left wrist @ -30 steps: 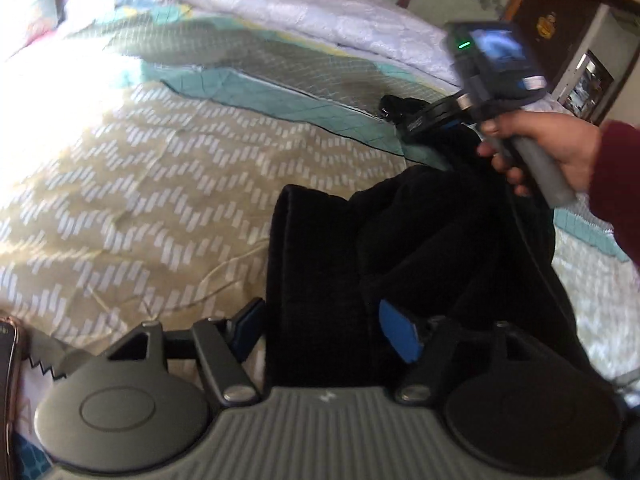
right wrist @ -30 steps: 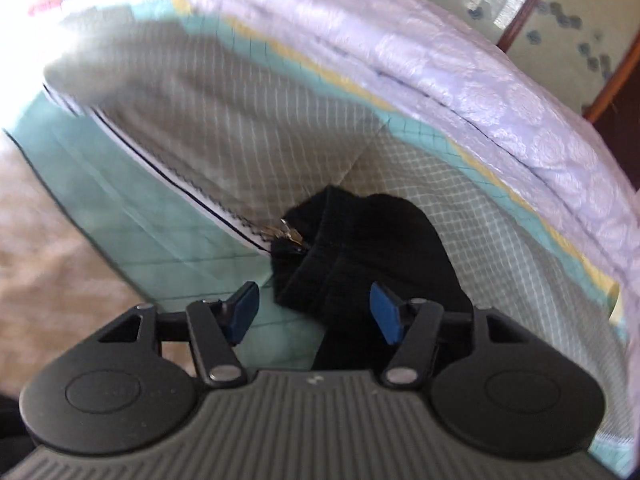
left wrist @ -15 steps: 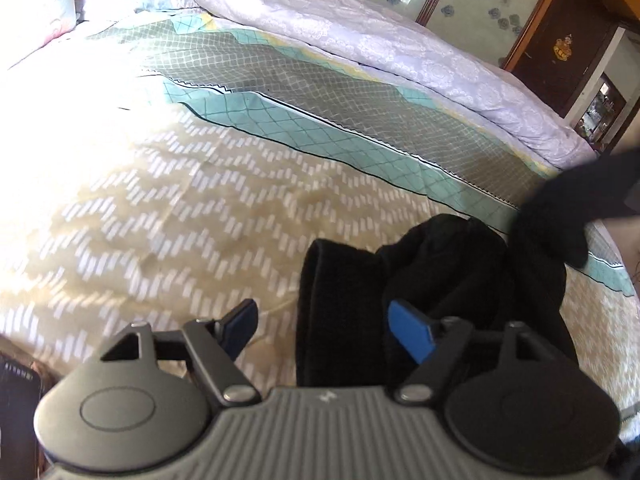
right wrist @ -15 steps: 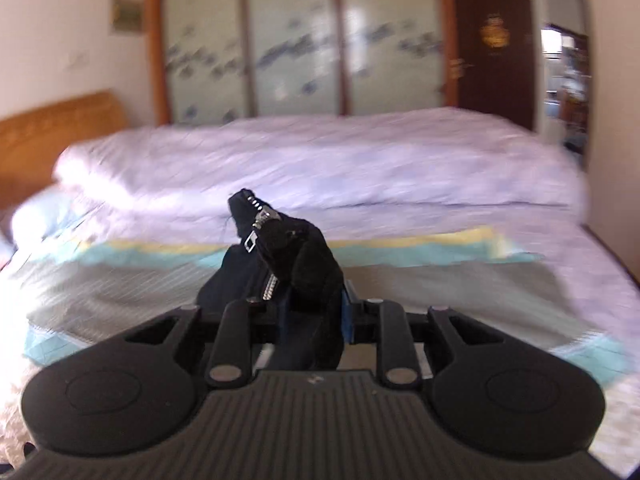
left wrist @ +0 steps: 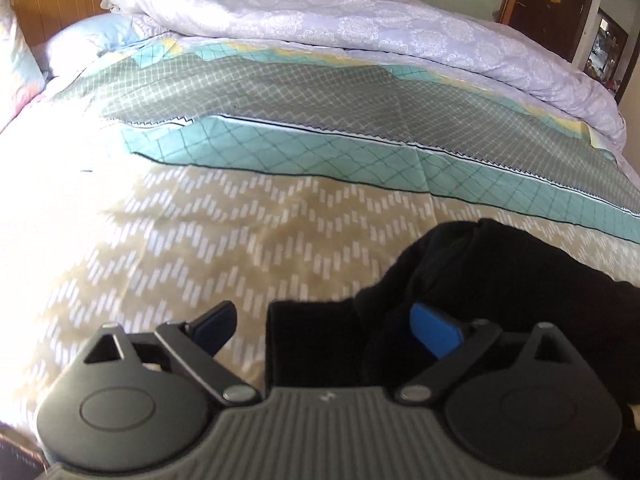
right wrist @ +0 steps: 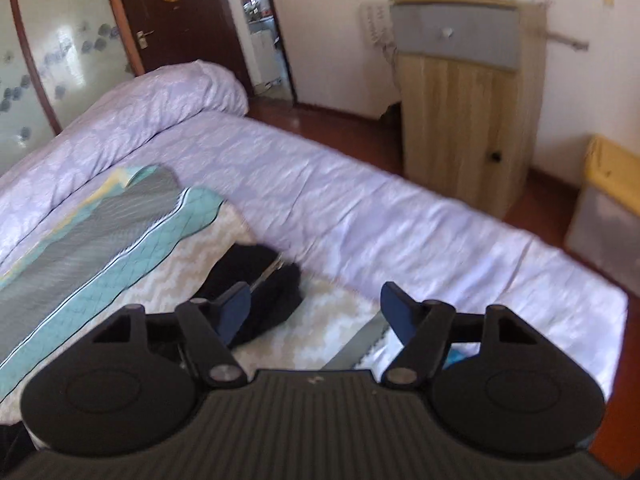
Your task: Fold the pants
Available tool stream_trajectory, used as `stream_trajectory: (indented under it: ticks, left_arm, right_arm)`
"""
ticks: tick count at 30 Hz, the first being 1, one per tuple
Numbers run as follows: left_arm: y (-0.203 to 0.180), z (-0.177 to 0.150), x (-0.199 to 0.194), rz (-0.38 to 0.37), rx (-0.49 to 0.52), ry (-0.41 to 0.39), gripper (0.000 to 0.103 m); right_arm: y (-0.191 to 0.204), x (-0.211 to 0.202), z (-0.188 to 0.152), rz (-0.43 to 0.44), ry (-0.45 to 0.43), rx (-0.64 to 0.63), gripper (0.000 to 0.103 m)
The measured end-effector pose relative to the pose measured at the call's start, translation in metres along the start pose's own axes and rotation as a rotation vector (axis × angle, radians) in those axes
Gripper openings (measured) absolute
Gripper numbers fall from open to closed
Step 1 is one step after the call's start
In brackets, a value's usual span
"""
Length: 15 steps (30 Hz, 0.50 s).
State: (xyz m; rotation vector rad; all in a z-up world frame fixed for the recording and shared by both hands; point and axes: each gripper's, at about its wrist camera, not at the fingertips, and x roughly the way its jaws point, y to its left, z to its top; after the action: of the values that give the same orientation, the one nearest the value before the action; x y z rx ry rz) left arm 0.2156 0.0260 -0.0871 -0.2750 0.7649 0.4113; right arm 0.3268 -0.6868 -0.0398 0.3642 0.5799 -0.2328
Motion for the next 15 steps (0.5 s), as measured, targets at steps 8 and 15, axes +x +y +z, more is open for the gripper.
stream_trajectory:
  ticks: [8, 15]
  left_arm:
    - [-0.008, -0.003, 0.013, -0.045, 0.074, 0.029, 0.047]
    - [0.003, -0.005, -0.006, -0.056, 0.020, 0.004, 0.038]
  right_arm:
    - [0.078, 0.063, -0.004, 0.116, 0.047, -0.009, 0.075]
    - [0.149, 0.132, -0.005, -0.133, 0.054, -0.204, 0.073]
